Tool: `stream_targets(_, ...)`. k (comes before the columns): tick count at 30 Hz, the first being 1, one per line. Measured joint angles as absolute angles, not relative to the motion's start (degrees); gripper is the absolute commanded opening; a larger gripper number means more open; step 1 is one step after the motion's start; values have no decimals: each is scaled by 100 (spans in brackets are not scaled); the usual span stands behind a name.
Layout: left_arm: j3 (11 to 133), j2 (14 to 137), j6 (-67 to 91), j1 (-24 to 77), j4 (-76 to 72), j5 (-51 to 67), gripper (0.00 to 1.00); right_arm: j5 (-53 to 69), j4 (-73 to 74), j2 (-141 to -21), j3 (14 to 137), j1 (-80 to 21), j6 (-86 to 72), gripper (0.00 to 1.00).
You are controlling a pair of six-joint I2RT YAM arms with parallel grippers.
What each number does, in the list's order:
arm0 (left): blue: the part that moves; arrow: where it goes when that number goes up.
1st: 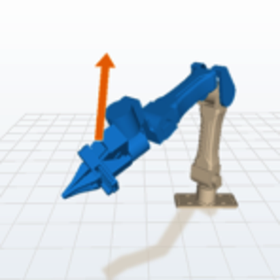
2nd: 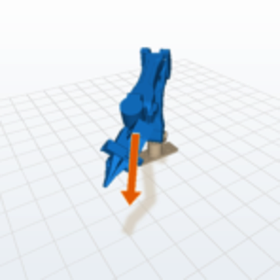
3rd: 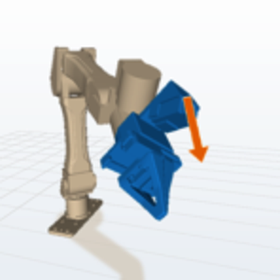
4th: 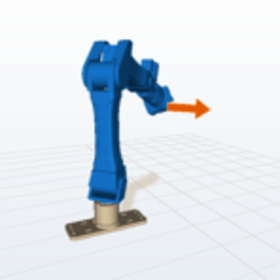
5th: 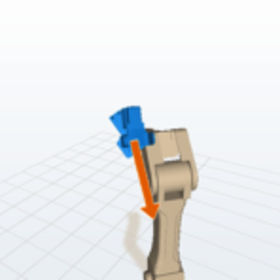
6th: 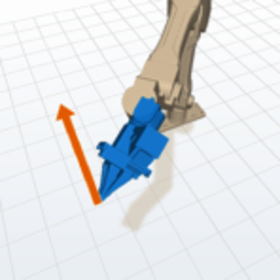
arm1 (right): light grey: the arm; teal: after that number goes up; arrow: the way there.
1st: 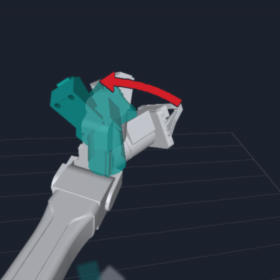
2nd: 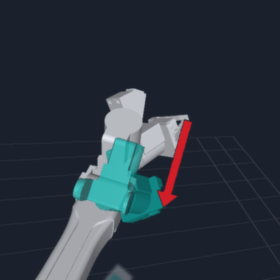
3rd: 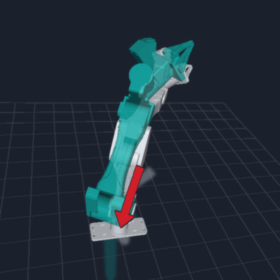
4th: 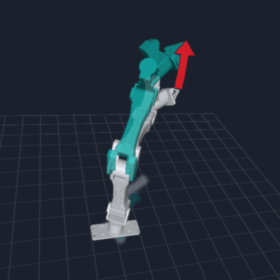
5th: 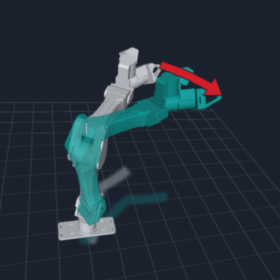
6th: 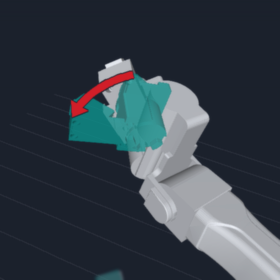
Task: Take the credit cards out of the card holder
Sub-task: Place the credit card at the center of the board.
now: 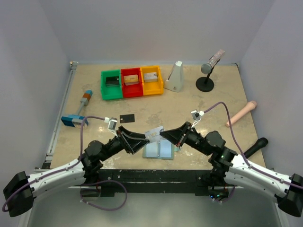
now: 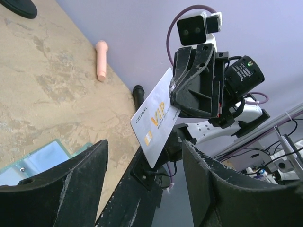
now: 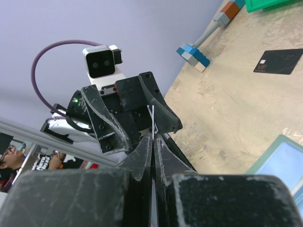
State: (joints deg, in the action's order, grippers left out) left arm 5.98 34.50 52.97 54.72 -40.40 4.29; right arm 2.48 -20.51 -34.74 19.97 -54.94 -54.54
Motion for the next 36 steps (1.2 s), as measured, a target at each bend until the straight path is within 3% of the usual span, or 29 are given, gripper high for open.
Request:
stream_targets(7, 598, 3632, 5299, 5472, -4265, 493, 57, 349, -2224, -3614, 1946, -5494, -5551, 0)
stream_targets(17, 598, 3649, 5301, 5472, -4545, 591, 25, 405, -2364, -3632, 1920, -5494, -5605, 0)
stream_targets(28, 598, 3680, 5312, 5470, -4639, 598, 5, 410, -2451, -3634, 1894, -5494, -5638, 0)
stream_targets(32, 598, 3682, 5336, 5472, -4692, 624, 0, 425, -2394, -3621, 1894, -5489, -5636, 49)
stream_targets(36, 598, 3621, 5336, 5472, -4676, 613, 0, 484, -1942, -3457, 1907, -5485, -5561, 71)
